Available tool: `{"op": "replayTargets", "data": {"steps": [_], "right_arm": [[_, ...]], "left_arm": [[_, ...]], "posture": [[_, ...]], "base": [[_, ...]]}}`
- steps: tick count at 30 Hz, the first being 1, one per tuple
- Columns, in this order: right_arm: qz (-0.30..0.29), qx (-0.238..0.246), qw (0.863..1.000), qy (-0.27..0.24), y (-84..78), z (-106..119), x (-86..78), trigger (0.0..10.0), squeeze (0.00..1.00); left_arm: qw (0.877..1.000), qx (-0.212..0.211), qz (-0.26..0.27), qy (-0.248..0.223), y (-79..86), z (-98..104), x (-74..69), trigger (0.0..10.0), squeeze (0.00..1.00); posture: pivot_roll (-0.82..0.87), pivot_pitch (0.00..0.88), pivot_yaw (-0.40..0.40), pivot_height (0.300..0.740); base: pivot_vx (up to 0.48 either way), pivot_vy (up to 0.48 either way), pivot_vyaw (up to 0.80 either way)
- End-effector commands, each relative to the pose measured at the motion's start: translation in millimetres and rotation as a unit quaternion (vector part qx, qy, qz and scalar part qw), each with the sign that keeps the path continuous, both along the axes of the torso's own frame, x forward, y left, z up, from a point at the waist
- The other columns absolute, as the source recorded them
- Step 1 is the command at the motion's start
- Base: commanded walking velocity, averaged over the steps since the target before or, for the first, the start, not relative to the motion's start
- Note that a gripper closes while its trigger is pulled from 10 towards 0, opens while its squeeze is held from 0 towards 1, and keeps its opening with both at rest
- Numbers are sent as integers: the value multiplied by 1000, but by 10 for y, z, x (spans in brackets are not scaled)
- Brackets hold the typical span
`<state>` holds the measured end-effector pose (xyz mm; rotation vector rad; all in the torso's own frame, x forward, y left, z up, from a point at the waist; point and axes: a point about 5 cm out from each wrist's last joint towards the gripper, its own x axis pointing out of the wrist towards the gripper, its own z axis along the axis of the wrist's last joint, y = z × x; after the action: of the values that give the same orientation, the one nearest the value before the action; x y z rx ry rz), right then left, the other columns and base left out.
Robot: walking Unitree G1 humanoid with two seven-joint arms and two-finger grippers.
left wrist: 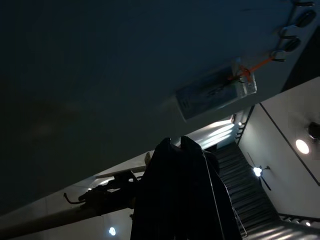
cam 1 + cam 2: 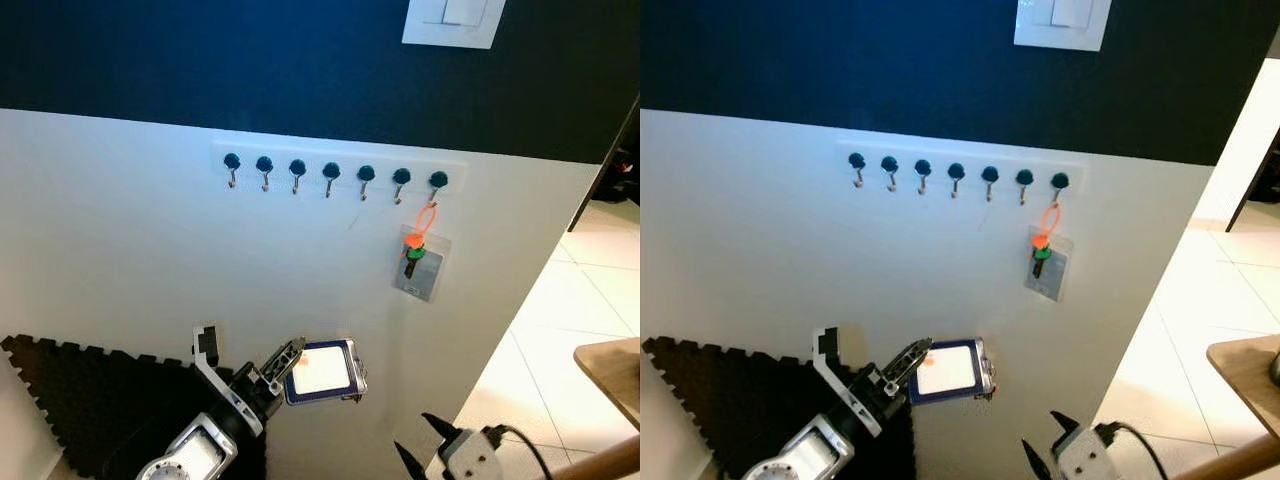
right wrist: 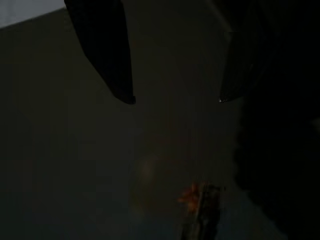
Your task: Hang keys on a hook
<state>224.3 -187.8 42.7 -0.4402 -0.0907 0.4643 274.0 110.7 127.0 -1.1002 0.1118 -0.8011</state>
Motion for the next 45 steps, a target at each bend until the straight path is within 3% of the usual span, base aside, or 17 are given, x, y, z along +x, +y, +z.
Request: {"op": "replayTargets", "data": {"steps": [1,10,13,24,37,45], "right_arm": [[-3,-2,1000,-5,26,-40,-22,10000,0],[43,43,998,6,263,-63,23,10000,0],[36,43,998,-24,351,-61,64,10000,0],[-17,98,994,-47,361,58,241,10000,0],[8,118,992,-41,438,98,347,10000,0],[62,131,989,-15,555,74,324,10000,0]], "left_arm": [[1000,-11,-5,-6,13,30,4,10000,0],[1000,-10,-4,-4,23,27,10,10000,0],[1000,-16,-12,-12,-1,63,14,10000,0],[999,-27,-39,-23,-69,100,-50,10000,0],[998,-29,-51,-16,-93,69,-88,10000,0],[998,-31,-57,-16,-121,75,-101,10000,0]], "posture": [[35,66,-49,740],[44,78,-48,740],[45,79,-47,740],[48,82,-48,740],[49,83,-52,740],[49,83,-53,740]], "base": [[0,0,0],[0,0,0],[0,0,0],[0,0,0],[0,0,0],[0,0,0]]}}
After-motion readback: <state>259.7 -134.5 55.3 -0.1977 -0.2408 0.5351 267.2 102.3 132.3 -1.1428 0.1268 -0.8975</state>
